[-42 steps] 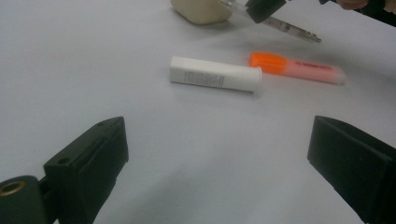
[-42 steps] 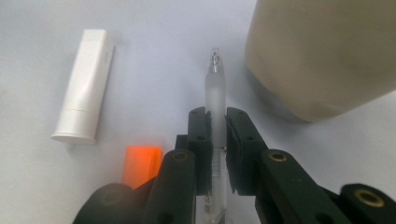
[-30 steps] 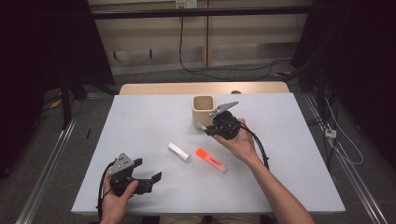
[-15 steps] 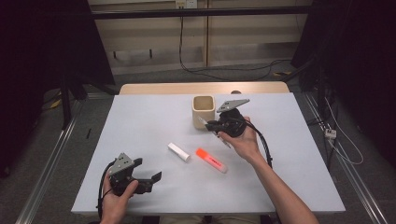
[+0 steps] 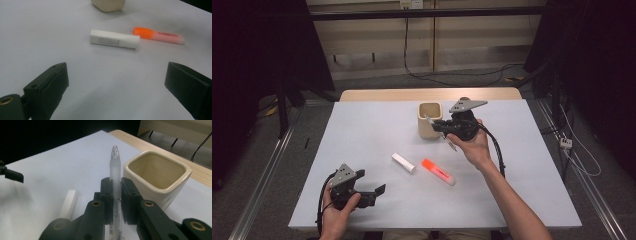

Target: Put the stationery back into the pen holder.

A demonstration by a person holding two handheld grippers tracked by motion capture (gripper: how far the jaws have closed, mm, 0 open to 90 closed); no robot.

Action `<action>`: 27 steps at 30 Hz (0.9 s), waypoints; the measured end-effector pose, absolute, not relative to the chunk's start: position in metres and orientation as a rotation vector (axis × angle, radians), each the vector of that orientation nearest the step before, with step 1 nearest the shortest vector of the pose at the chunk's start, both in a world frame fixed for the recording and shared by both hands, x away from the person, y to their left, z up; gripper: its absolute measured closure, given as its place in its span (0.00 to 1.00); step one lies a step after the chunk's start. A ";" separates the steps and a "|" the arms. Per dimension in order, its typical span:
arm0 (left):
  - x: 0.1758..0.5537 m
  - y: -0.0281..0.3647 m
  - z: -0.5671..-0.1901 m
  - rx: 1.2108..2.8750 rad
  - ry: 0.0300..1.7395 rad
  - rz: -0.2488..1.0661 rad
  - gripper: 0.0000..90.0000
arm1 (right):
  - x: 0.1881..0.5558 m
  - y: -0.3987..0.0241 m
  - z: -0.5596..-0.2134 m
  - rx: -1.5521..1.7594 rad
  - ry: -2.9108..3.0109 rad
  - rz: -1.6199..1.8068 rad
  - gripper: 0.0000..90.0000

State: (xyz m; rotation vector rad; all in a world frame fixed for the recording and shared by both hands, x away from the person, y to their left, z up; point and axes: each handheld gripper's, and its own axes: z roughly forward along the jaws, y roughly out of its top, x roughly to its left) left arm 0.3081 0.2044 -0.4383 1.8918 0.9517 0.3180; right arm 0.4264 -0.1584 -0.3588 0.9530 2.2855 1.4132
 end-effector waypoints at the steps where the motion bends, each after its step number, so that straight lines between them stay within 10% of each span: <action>1: 0.308 0.204 -0.438 1.893 0.953 0.318 0.06 | 0.427 -0.159 -0.357 0.956 2.277 1.421 0.90; 27: 0.307 0.201 -0.439 1.910 0.929 0.305 0.06 | 0.447 -0.155 -0.320 0.904 2.109 1.542 0.90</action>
